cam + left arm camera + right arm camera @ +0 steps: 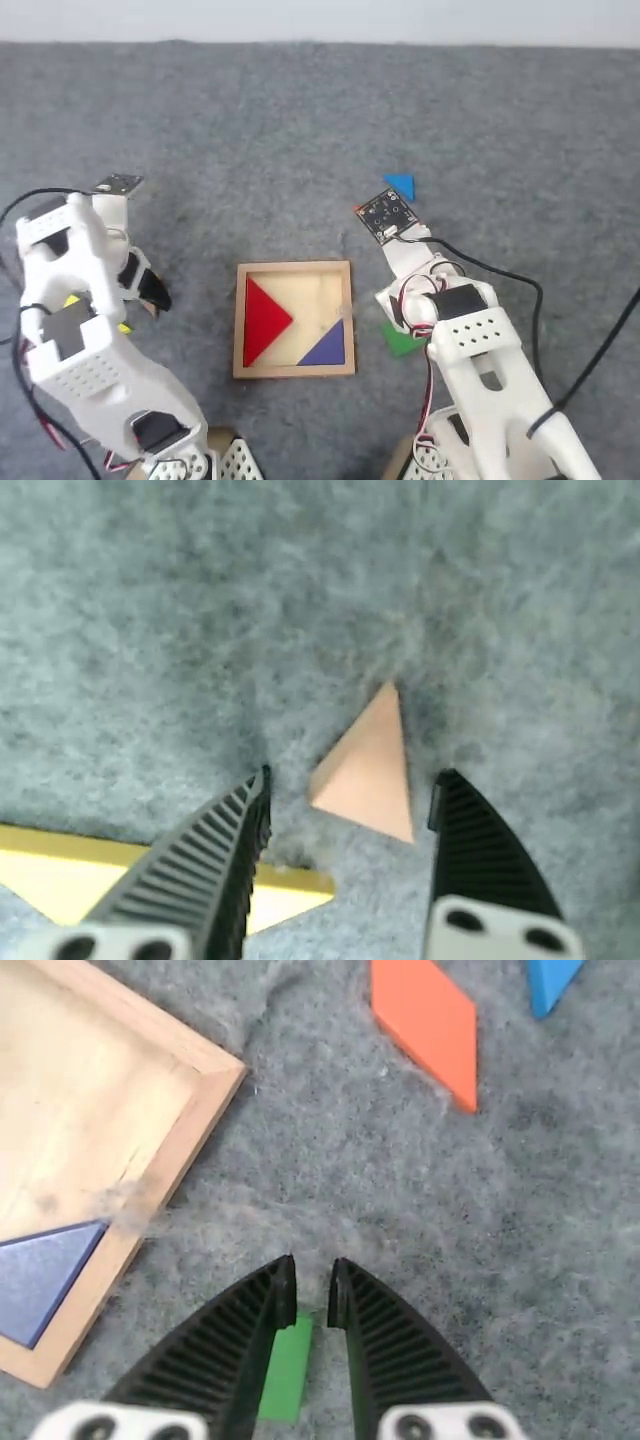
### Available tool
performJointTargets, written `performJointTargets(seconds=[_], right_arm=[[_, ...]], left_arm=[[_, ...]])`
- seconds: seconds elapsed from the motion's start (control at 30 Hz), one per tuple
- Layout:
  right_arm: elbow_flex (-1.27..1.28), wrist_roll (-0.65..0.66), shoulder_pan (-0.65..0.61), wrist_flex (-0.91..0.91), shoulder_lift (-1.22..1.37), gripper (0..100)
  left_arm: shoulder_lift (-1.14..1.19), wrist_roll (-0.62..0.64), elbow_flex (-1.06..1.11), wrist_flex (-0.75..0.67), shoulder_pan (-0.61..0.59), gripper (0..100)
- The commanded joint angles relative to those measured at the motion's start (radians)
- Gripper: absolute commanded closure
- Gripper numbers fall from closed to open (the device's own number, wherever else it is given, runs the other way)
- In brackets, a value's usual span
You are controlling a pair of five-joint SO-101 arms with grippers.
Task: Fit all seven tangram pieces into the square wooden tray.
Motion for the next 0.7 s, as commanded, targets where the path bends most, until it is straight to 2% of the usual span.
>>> performJointTargets(seconds=[0.0,0.4,0.67], right_arm=[[-0.012,-0.003,0.018,-0.018,-0.035,92.3],[-0.012,-0.002,0.018,-0.018,-0.042,92.3],[-0.012,-0.002,0.018,-0.016,-0.044,92.3]], left_arm=[[-0.041,0.095,0.010,-0.049,0.041,74],[-0.054,0.137,0.010,-0.054,0.051,78],[-0.264,0.132,0.124,-0.066,0.094,78]])
